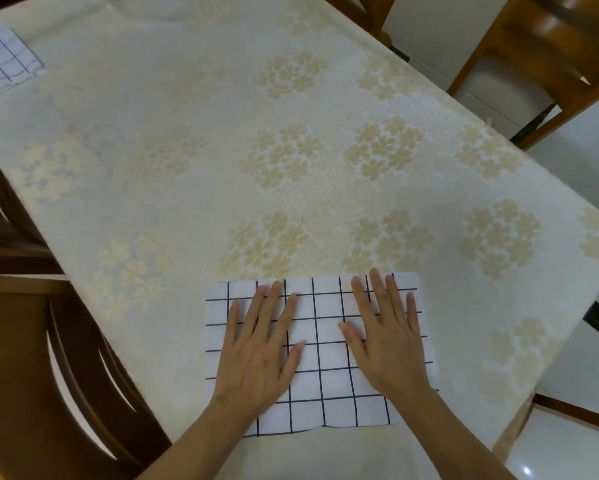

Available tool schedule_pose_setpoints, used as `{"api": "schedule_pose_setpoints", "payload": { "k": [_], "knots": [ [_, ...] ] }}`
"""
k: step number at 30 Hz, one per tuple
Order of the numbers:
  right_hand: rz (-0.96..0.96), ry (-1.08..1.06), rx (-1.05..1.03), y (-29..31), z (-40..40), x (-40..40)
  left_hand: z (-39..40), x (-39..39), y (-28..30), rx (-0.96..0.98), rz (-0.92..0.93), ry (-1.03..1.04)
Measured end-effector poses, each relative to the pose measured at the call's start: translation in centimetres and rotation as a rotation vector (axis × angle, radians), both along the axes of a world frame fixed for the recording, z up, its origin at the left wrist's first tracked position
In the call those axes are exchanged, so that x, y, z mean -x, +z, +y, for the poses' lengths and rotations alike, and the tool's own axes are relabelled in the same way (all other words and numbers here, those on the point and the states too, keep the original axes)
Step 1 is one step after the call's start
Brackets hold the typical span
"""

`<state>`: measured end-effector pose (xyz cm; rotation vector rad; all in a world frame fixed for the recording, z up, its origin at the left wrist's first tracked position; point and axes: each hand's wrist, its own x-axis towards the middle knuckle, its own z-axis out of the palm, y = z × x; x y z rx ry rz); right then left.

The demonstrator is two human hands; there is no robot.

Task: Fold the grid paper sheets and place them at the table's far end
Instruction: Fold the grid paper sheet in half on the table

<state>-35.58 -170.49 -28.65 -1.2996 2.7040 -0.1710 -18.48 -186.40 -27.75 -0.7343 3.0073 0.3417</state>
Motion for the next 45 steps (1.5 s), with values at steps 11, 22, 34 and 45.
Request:
{"api": "schedule_pose_setpoints", "payload": {
  "k": [11,22,34,45],
  "knots": [
    [-0.059,0.125,-0.042,-1.3,2.6,-6.3,5.2,-4.0,-1.5,-0.025,-0.098,-0.023],
    [-0.032,0.046,-0.07,-1.2,5.1,-6.6,6.0,-5.1,-1.3,-0.022,-0.102,-0.011],
    [-0.048,-0.116,-0.08,-1.5,9.3,-4.6,5.5,-6.4,-1.6,-0.016,-0.07,0.107],
    [-0.059,-0.13,-0.096,-0.9,9.3,-4.7,5.8,-5.7,-1.0,-0.029,-0.084,0.057]
  ]
}}
